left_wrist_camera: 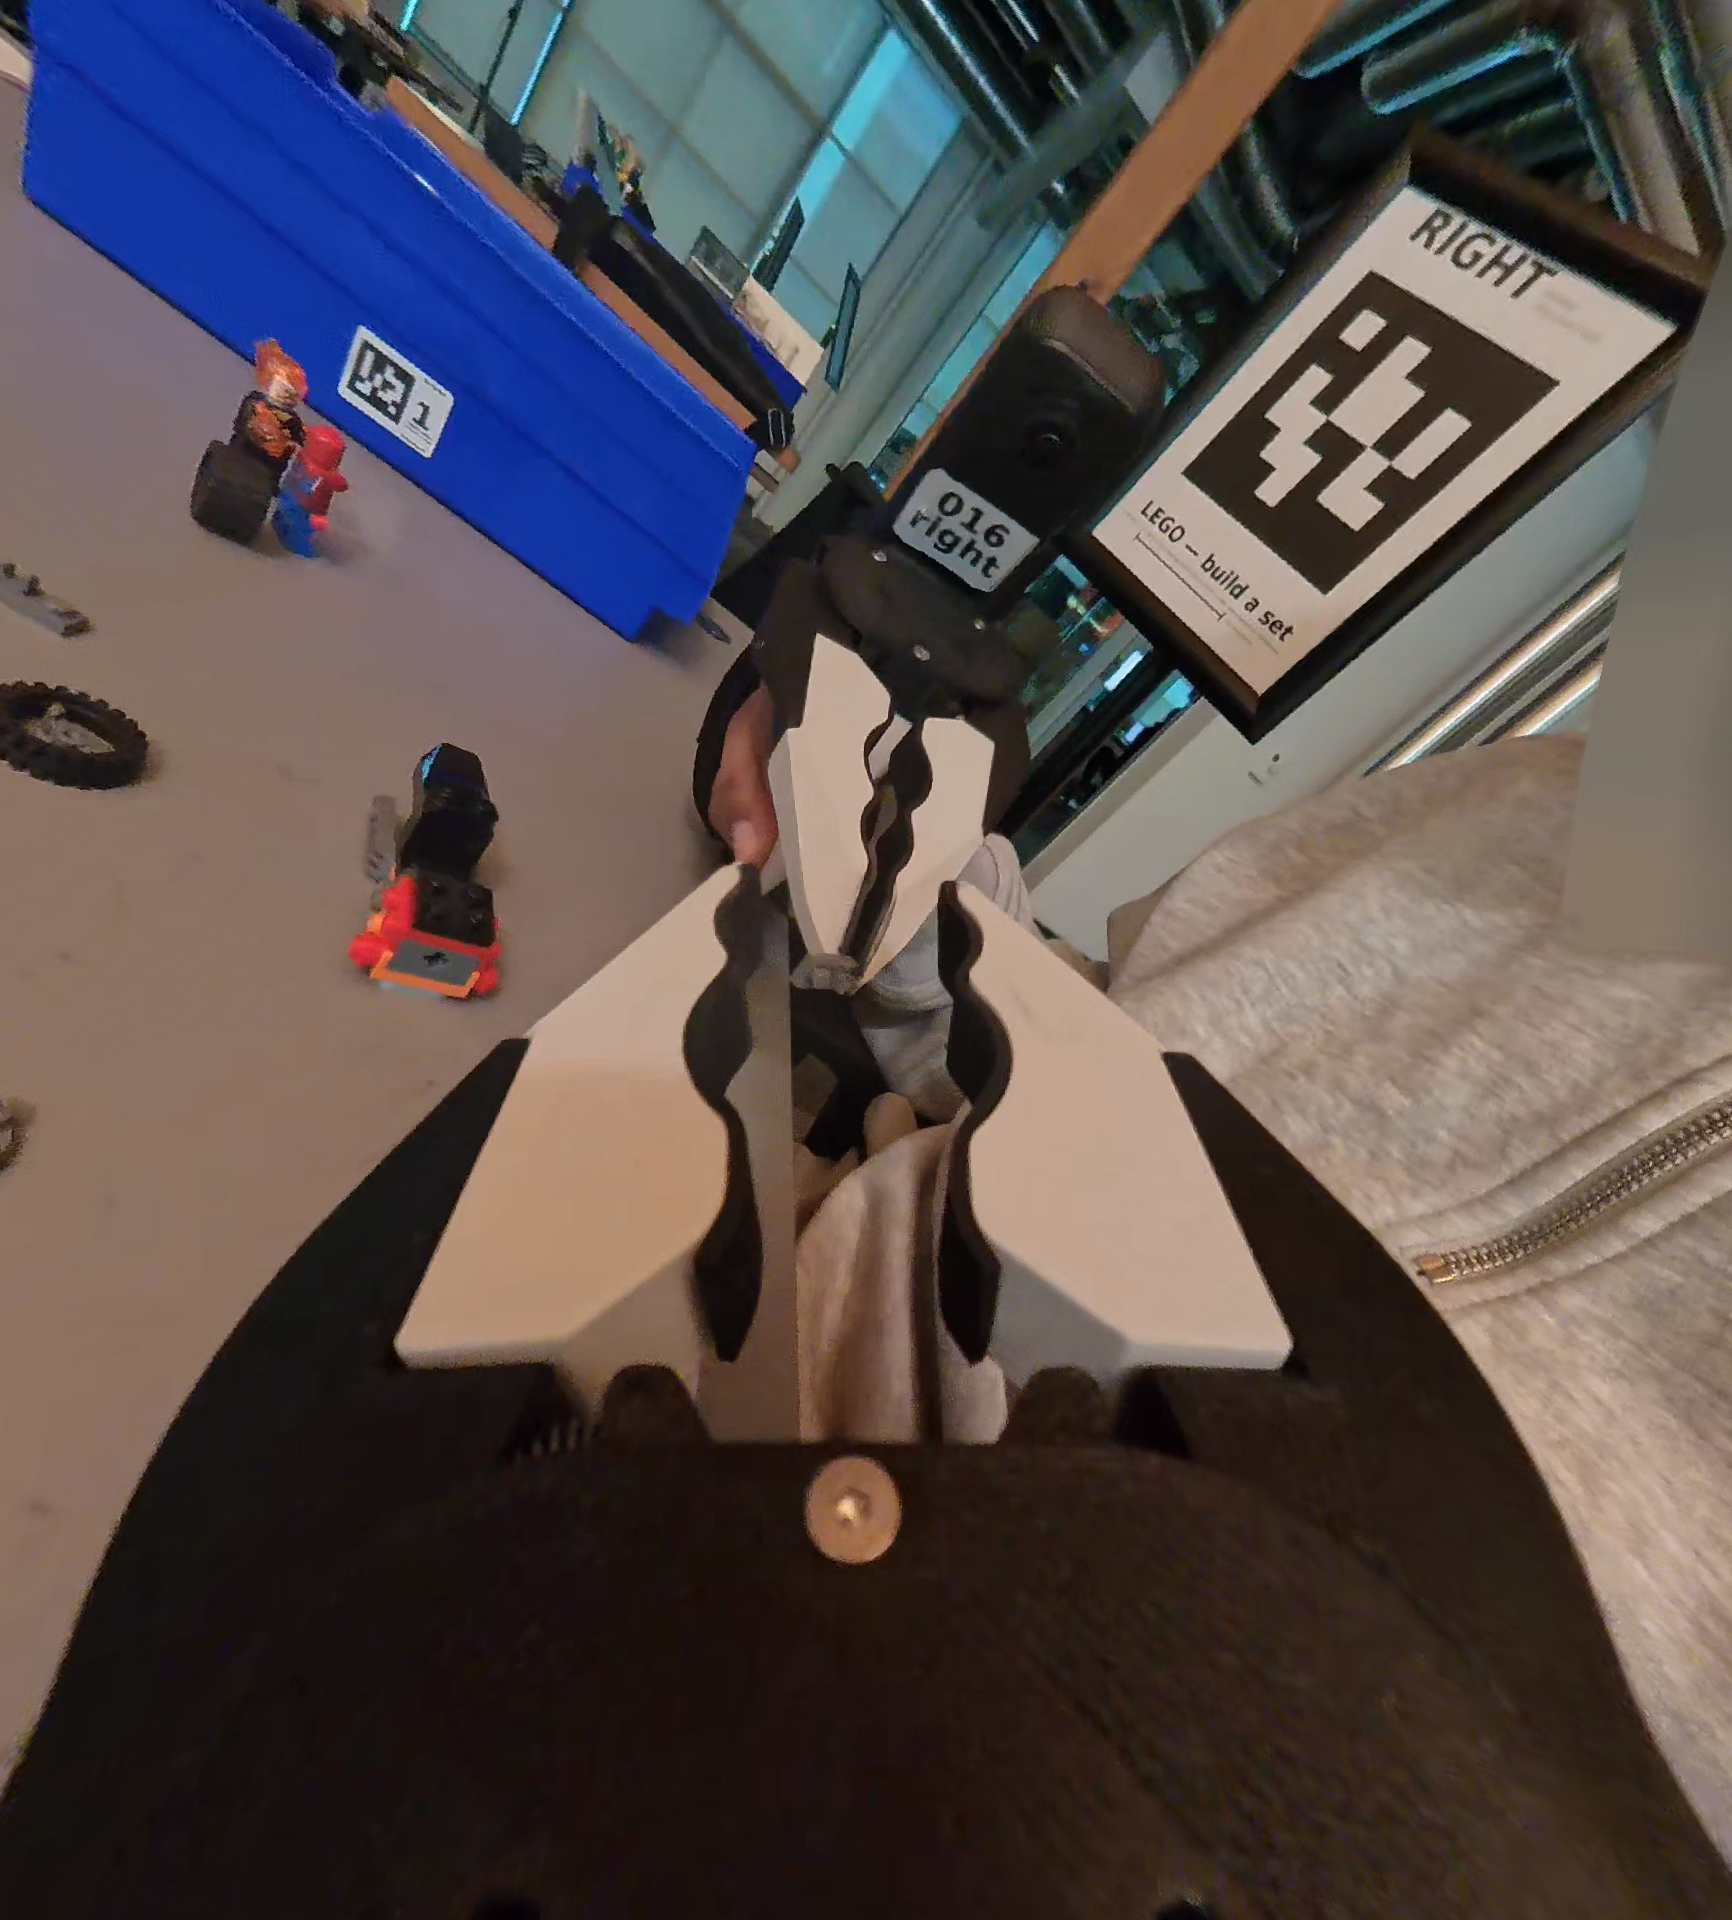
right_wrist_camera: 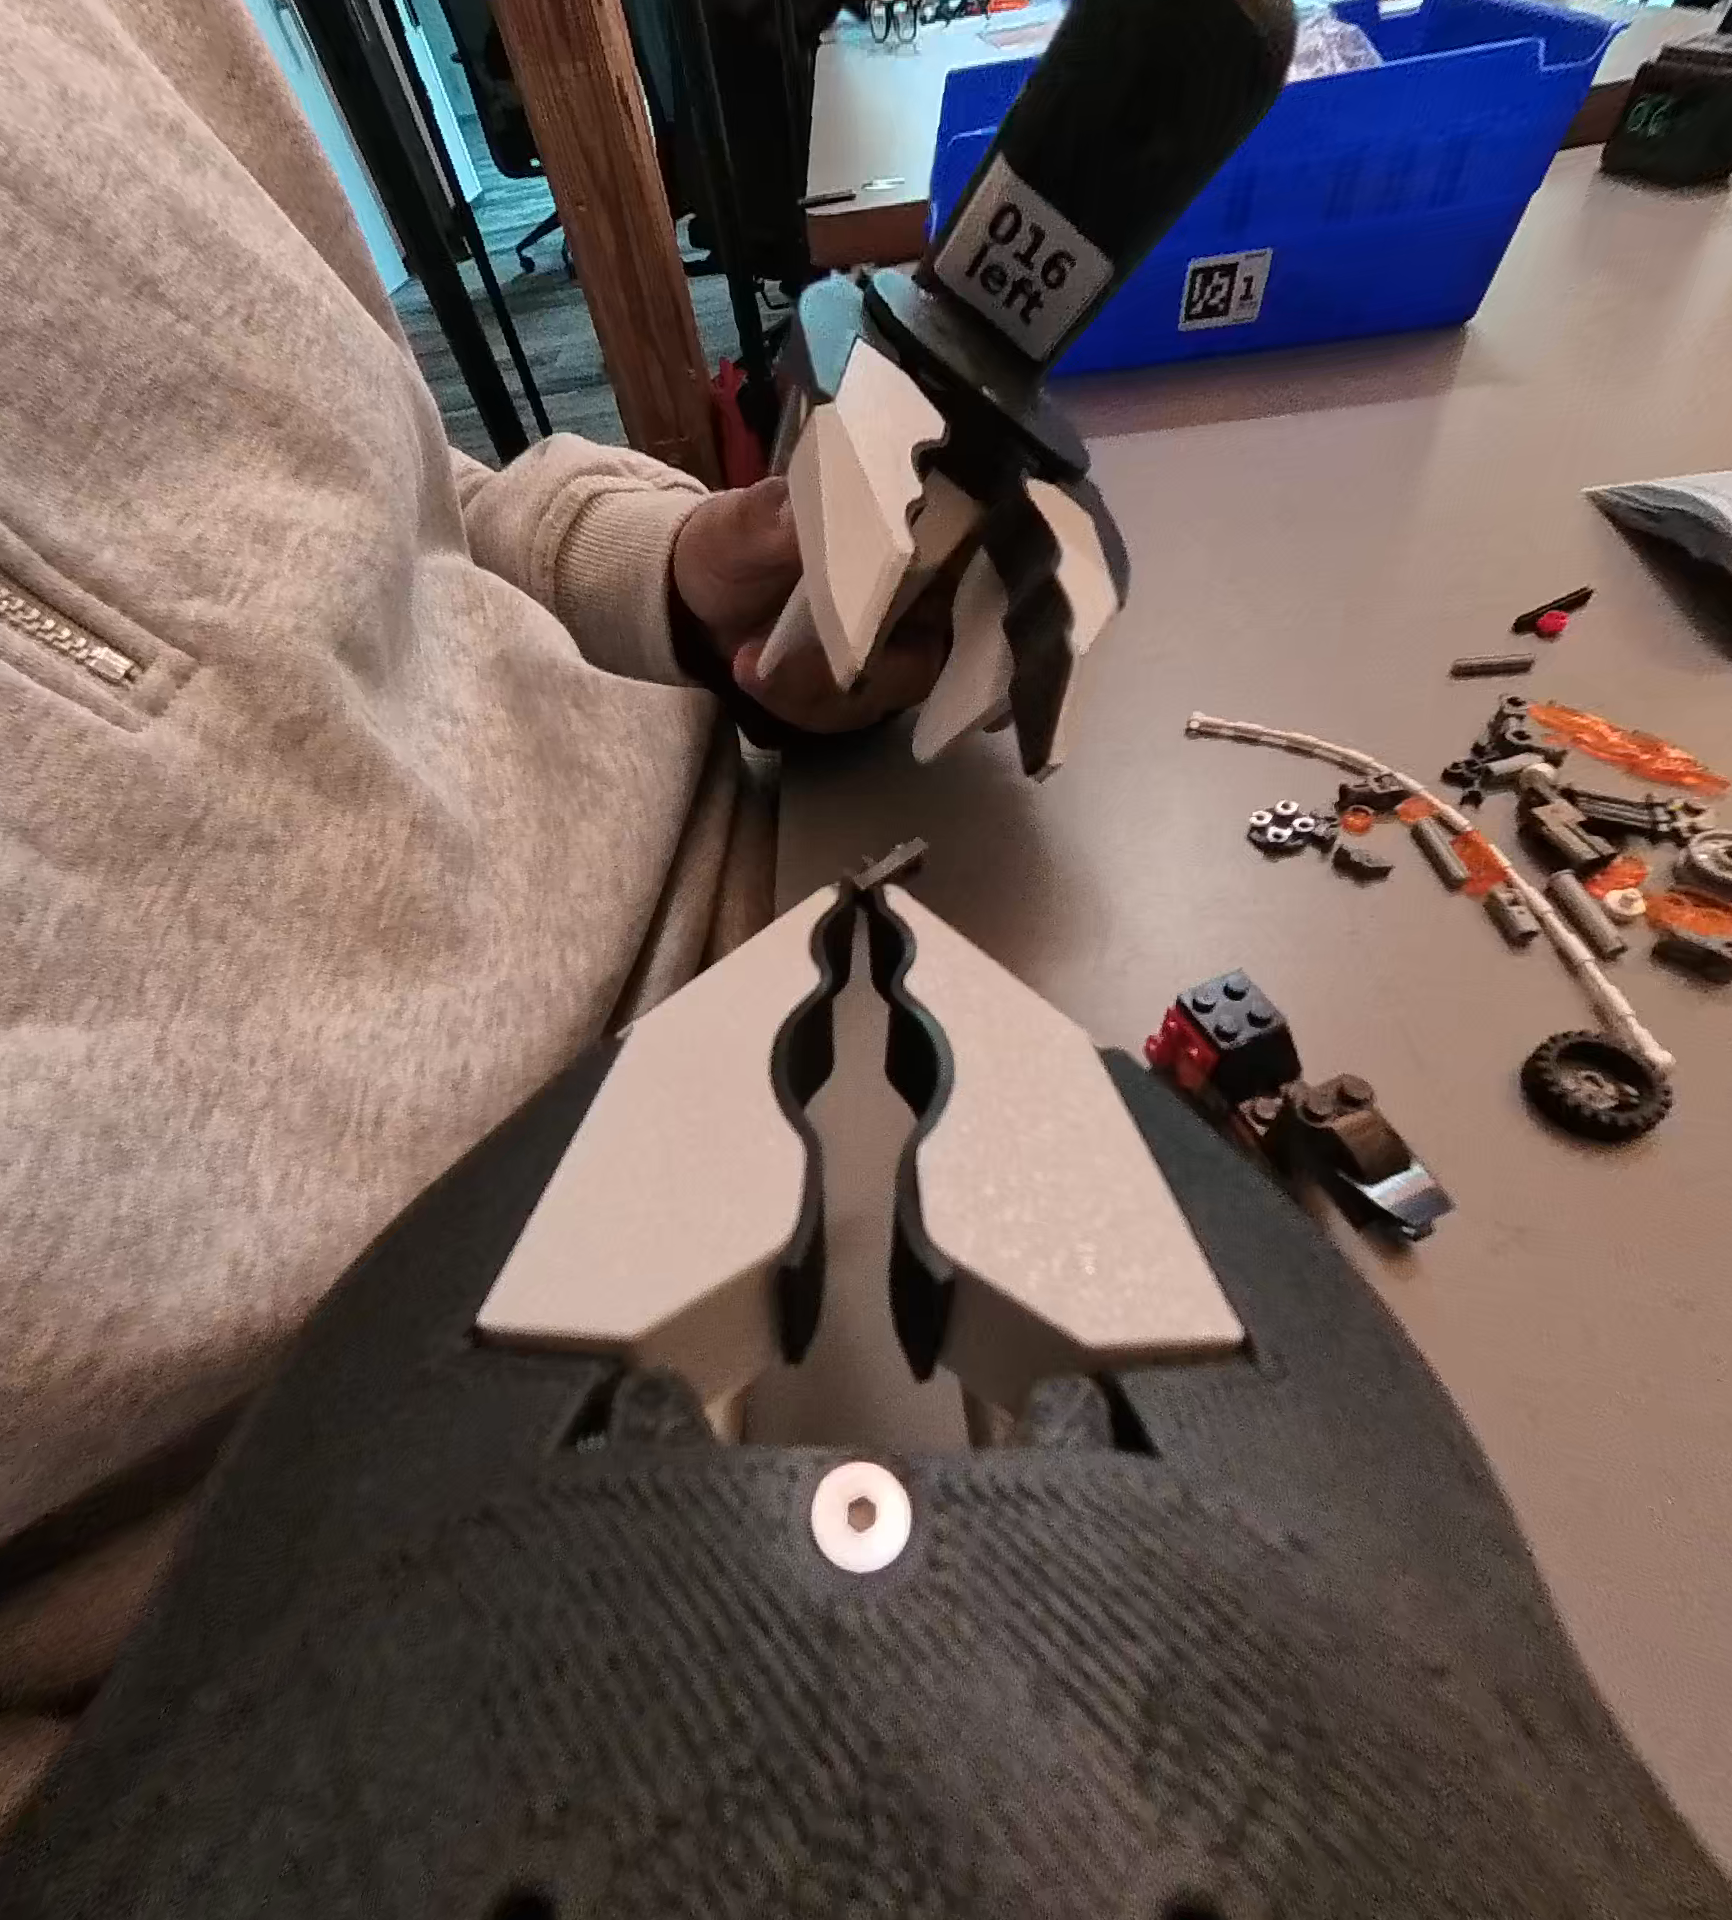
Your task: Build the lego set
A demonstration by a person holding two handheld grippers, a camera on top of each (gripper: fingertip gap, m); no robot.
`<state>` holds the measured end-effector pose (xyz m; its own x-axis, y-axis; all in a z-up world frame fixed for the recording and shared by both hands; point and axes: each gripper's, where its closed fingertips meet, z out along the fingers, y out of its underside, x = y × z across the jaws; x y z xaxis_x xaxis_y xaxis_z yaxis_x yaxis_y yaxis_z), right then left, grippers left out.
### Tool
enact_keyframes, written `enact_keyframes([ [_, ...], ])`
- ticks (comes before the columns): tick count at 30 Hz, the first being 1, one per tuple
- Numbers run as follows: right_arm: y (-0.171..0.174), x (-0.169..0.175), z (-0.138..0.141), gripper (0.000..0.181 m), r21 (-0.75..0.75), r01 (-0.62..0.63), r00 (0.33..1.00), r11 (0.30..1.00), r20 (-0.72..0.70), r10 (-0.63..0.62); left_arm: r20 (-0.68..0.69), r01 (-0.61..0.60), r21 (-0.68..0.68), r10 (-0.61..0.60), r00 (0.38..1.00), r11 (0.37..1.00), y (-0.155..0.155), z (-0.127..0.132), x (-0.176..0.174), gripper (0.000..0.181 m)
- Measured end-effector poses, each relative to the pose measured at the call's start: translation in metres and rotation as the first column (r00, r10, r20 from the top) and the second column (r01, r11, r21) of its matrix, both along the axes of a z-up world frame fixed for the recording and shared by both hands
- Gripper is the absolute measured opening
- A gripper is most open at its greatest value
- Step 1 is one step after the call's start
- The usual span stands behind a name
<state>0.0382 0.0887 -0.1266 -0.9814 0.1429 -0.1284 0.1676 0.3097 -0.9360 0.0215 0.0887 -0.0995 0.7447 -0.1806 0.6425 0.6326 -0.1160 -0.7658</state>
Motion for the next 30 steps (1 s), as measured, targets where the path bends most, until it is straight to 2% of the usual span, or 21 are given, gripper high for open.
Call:
enact_keyframes([
  [7, -0.006, -0.008, 0.023, 0.0, -0.145, 0.041, 0.996, 0.989, -0.068, -0.051, 0.033, -0.018, 0.034, 0.017, 0.999, 0.999, -0.004, 0.003, -0.005, 0.033],
  [24, -0.014, 0.0, 0.021, 0.0, -0.135, -0.002, 0.999, 0.991, -0.053, -0.006, 0.005, 0.109, 0.039, -0.109, 0.994, 0.993, -0.002, 0.005, 0.017, 0.02],
  [30, -0.013, -0.001, 0.024, 0.0, -0.16, 0.002, 0.999, 0.987, -0.05, -0.01, 0.009, 0.113, 0.051, -0.114, 0.993, 0.992, -0.003, 0.006, 0.017, 0.015],
])
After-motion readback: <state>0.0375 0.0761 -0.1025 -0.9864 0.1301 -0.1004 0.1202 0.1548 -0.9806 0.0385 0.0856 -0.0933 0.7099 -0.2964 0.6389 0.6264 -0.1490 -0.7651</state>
